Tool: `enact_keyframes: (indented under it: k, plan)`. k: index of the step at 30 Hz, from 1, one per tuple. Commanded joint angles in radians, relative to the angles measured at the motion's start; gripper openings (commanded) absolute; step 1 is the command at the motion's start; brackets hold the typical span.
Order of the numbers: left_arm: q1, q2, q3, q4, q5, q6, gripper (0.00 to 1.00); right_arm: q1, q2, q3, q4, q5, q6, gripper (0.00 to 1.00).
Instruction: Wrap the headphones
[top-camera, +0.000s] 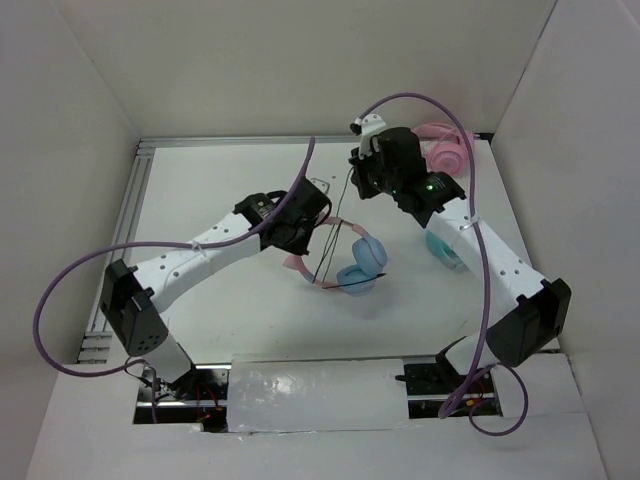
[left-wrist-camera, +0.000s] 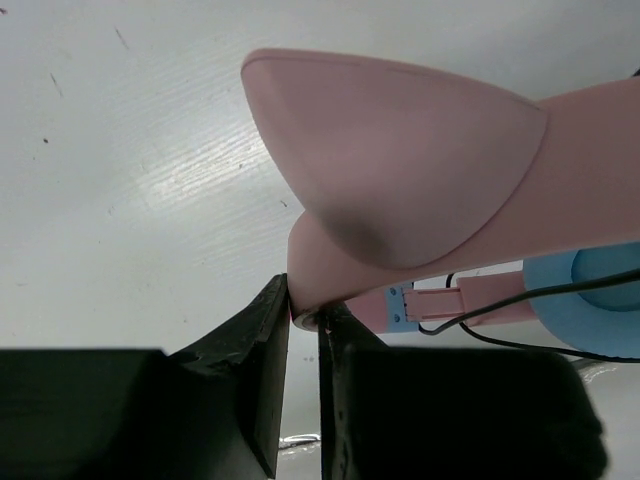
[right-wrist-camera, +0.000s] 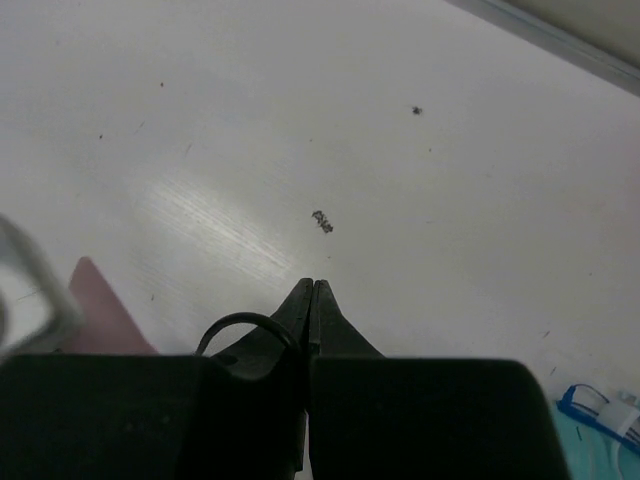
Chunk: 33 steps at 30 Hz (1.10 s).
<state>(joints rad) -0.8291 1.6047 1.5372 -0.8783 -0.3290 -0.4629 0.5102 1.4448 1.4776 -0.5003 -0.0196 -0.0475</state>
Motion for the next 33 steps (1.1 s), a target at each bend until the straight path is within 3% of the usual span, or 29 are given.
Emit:
enact_keyframes:
  k: [1,12,17,25,33]
  plan:
    - [0.025,0.055,0.07,-0.088,-0.025,-0.097,0.0,0.045,0.008,0.052,-0.111,0.085,0.12,0.0]
    - [0.237,0.107,0.096,-0.096,0.114,-0.272,0.0,0.074,-0.132,-0.131,-0.021,-0.206,0.325,0.0]
    - [0.271,0.162,0.144,-0.128,0.156,-0.353,0.0,0.128,-0.078,-0.195,0.072,-0.374,0.354,0.0]
    - [0.311,0.202,0.163,-0.125,0.238,-0.434,0.0,0.177,0.139,-0.145,0.042,-0.341,0.422,0.0]
    - [0.369,0.132,0.077,-0.038,0.32,-0.461,0.0,0.177,0.189,-0.224,0.029,-0.195,0.483,0.0]
